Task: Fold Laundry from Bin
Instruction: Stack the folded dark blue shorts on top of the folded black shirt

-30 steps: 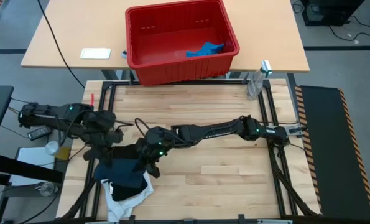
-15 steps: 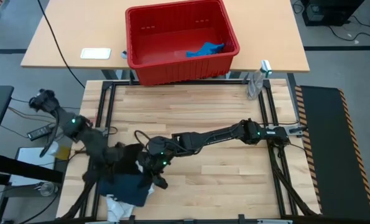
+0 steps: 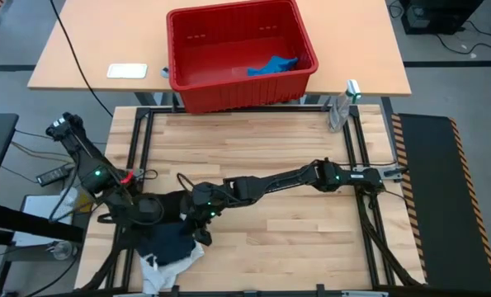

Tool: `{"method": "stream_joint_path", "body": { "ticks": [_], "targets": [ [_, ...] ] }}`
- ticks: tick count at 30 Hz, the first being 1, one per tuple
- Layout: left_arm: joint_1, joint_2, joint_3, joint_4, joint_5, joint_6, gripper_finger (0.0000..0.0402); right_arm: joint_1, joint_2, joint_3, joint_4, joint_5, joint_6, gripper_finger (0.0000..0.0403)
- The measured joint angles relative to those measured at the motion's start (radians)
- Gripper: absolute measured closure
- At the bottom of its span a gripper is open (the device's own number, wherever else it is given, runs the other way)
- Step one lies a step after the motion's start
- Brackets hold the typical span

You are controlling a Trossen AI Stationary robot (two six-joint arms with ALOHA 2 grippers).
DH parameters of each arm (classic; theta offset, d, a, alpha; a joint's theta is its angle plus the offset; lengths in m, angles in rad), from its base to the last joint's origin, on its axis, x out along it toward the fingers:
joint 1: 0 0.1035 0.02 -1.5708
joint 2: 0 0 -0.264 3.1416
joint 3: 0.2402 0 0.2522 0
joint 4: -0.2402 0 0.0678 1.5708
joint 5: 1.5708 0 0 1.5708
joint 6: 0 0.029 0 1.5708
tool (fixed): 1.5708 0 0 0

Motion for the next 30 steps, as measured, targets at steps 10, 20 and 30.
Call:
{"method": "stream_joint_path", "body": {
  "ticks": [10,20,30],
  "targets": [
    [0.000,0.004,0.000,-0.273,-0.155,-0.054,0.0387,-0.056,0.023,0.001,-0.032,0.230,0.003,0.0372],
    [0.000,0.005,-0.001,-0.298,-0.201,-0.121,0.0384,-0.067,0.027,0.001,-0.032,0.252,-0.052,0.0365],
    [0.000,0.024,-0.002,-0.326,-0.194,-0.247,0.0318,-0.075,0.027,0.001,-0.069,0.264,-0.028,0.0315]
  ]
}}
